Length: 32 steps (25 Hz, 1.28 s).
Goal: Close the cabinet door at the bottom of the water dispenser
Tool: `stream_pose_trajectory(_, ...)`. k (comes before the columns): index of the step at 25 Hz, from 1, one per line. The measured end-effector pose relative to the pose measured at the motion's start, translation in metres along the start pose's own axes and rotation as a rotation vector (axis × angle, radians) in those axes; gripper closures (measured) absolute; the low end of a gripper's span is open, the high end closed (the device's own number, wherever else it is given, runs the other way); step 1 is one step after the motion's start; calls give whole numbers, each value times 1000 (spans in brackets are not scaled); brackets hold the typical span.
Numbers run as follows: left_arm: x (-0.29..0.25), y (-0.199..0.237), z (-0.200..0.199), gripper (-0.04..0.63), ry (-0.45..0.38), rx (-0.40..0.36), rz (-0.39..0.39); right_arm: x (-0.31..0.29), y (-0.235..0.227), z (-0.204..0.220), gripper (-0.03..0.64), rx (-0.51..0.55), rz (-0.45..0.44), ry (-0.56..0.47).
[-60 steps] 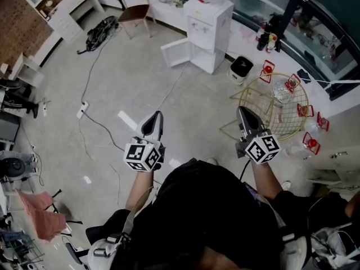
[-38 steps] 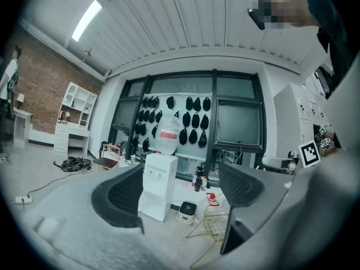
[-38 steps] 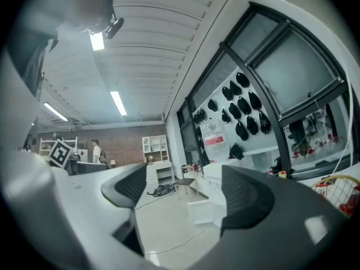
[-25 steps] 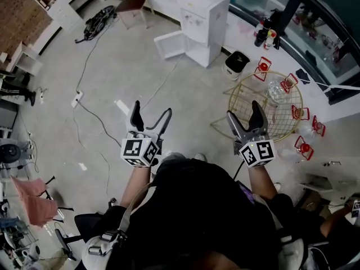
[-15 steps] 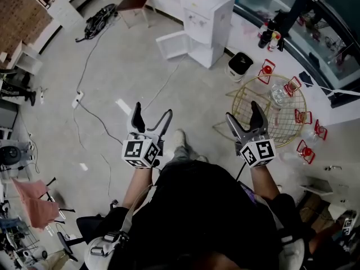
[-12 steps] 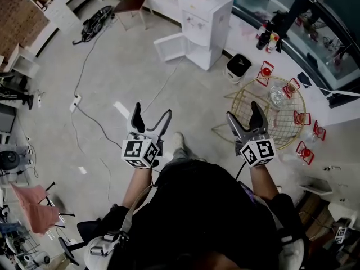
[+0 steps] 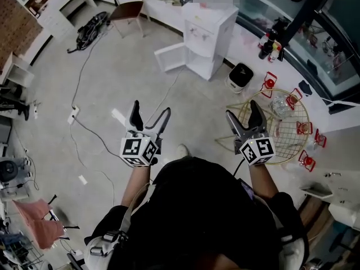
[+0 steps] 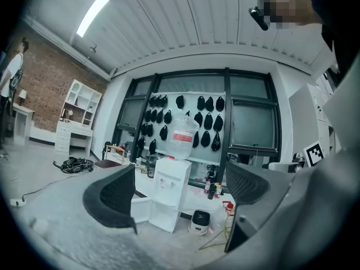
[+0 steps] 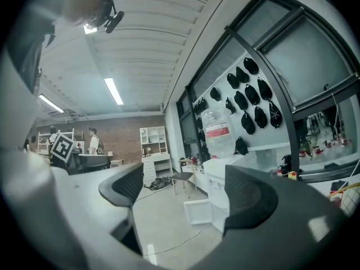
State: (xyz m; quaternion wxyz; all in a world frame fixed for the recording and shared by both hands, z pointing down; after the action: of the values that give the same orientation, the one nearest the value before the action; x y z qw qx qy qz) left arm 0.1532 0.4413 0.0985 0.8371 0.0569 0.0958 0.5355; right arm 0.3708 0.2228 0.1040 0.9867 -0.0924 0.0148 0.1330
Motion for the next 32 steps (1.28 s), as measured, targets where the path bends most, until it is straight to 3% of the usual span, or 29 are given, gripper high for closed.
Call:
stream_pose_trajectory(10, -33, 65, -7, 94, 51, -17, 57, -82, 31, 4, 189, 17, -12, 16)
stream_pose_trajectory(16, -47, 90, 0, 94, 81, 14, 59, -111, 41, 3, 189, 20, -29, 26)
stream_pose_trajectory(22, -74, 99, -13, 94, 22, 12, 59, -142, 14, -1, 190, 17, -27, 28)
stream_pose_trajectory(32, -154, 122, -27, 95, 39, 15, 33, -235, -42, -16, 190, -17, -75, -1)
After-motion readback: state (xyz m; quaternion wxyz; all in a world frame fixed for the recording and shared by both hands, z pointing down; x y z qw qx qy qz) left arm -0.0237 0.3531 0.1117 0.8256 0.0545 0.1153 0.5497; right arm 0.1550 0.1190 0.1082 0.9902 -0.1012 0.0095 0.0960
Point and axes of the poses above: the fingertips, and each gripper's own axes: x backward along the fingers, y to its left, z out of its underside, the point moved 2 cm from there along x, backward along the fingers, and after that the axes turned 2 degrees about y, right-handed, at the moved point
